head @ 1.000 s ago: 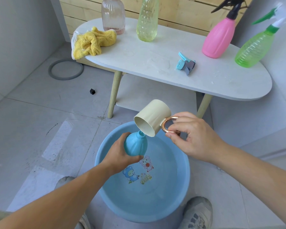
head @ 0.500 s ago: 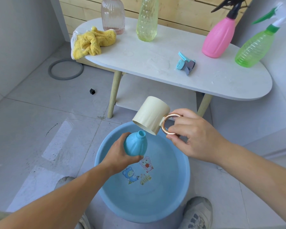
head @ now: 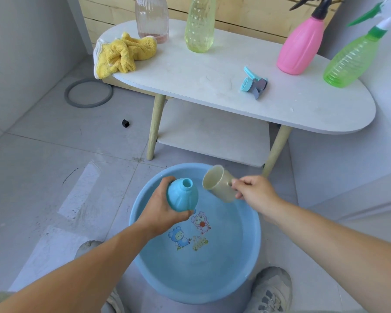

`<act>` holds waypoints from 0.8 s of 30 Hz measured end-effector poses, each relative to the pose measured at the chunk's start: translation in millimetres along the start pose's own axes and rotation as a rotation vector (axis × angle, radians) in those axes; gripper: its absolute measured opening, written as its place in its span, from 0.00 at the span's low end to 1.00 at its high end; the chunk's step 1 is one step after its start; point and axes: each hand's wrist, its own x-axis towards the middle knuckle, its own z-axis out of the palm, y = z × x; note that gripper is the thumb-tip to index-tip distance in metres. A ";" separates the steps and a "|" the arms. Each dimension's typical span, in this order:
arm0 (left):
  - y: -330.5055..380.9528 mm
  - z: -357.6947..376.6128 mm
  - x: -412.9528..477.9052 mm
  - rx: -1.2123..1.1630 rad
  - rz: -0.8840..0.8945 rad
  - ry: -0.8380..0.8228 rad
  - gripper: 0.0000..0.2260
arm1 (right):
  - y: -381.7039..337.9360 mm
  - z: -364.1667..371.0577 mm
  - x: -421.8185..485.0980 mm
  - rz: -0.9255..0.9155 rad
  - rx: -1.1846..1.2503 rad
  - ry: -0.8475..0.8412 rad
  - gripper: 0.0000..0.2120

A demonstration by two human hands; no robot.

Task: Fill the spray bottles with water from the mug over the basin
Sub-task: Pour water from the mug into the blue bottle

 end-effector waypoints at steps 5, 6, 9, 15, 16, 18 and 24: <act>-2.1 2.2 -0.1 -0.017 -0.003 -0.018 0.33 | 54.6 30.5 10.2 0.133 -0.167 -0.094 0.16; -3.5 2.4 -0.2 -0.017 -0.005 -0.020 0.33 | 61.9 35.7 11.7 0.146 -0.189 -0.095 0.17; -4.0 3.9 0.6 -0.020 -0.010 -0.021 0.33 | 73.3 45.8 14.5 0.145 -0.267 -0.102 0.20; -4.2 4.7 1.0 -0.004 -0.015 -0.023 0.32 | 78.3 49.8 19.0 0.064 -0.402 -0.143 0.20; -4.2 4.8 1.0 -0.001 -0.017 -0.025 0.32 | 78.0 49.5 19.4 0.059 -0.403 -0.141 0.20; -4.1 4.9 0.6 0.007 -0.019 -0.024 0.33 | 78.9 48.9 19.8 0.054 -0.412 -0.138 0.20; -7.9 3.8 1.3 0.010 -0.033 -0.011 0.34 | 76.1 43.5 15.0 0.082 -0.301 -0.130 0.19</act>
